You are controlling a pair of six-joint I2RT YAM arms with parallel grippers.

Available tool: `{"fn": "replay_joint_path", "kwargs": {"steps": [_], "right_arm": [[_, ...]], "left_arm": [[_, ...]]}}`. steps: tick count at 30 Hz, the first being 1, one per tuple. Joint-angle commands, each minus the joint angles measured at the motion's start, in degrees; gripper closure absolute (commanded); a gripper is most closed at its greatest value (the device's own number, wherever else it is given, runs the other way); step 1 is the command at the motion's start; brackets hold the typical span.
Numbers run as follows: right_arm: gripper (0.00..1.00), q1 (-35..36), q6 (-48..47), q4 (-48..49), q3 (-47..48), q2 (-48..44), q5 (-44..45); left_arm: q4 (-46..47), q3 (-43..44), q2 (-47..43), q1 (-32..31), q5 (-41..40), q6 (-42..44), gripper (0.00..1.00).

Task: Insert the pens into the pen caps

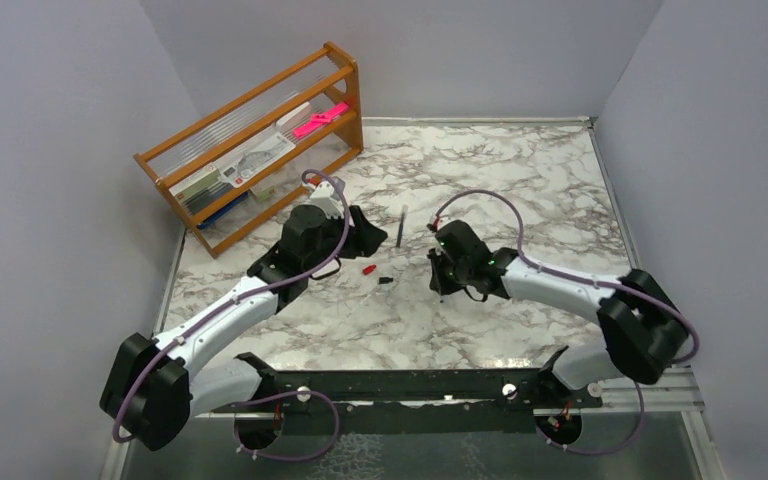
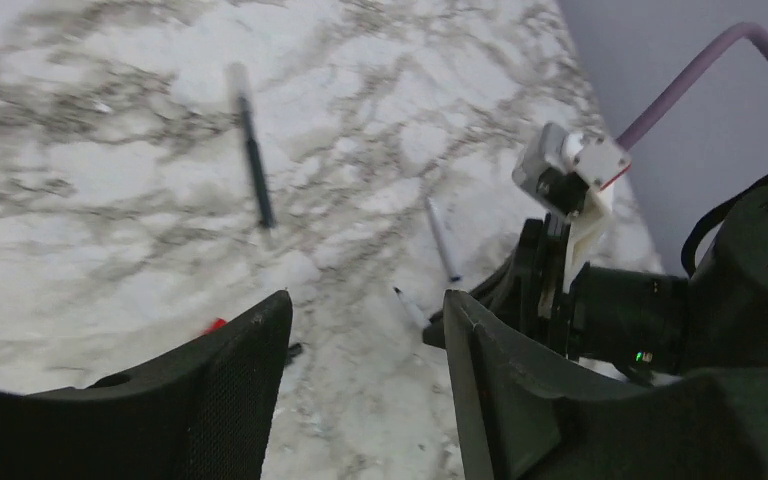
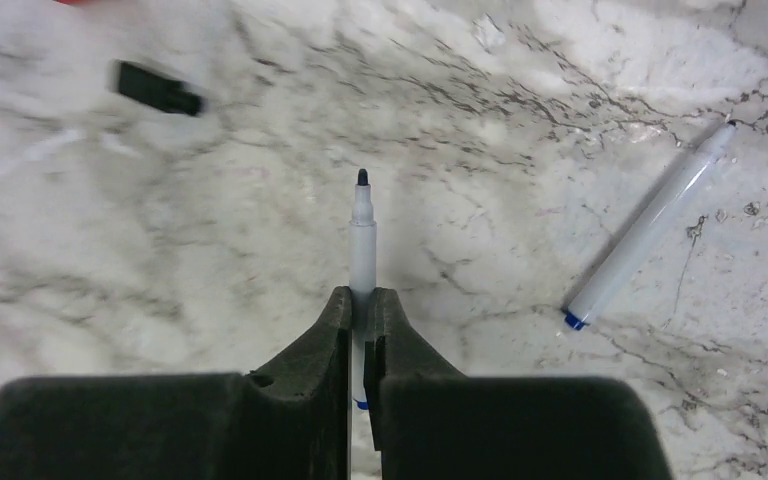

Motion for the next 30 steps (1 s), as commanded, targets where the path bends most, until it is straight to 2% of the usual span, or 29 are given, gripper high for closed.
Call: {"fn": "replay_joint_path", "kwargs": {"steps": [1,4,9,15,20,24,28,30], "right_arm": [[0.99,0.17,3.33,7.25,-0.56,-14.10,-7.73],[0.99,0.17,4.66,14.76,-1.85,-22.87,-13.82],[0.99,0.17,5.36,17.96,1.29,-26.14,-20.11],[0.99,0.16,5.96,20.59,3.82,-25.24,-25.73],[0.99,0.17,7.34,23.73,2.86,-25.58,-27.31],[0.99,0.17,8.33,27.74,1.02,-26.80,-27.60],[0.99,0.17,7.70,26.91,2.68,-26.05,-28.02],[0.99,0.17,7.54,26.40,3.47,-25.71,-27.84]], "left_arm": [[22.06,-7.84,-2.96,-0.30,19.07,-14.40,0.38],[30.30,-11.44,-5.03,-2.27,18.47,-17.99,0.38],[38.73,-13.44,-10.71,-3.20,14.27,-20.49,0.38],[41.14,-8.35,-9.63,-3.58,16.90,-19.59,0.35],[41.71,-8.51,-7.32,-4.19,16.57,-18.75,0.45],[41.85,-8.05,-4.53,-4.56,17.03,-18.38,0.46],[42.22,-7.36,-4.45,-5.51,16.29,-17.91,0.46],[42.22,-7.02,-4.65,-5.72,16.30,-17.90,0.51]]}}
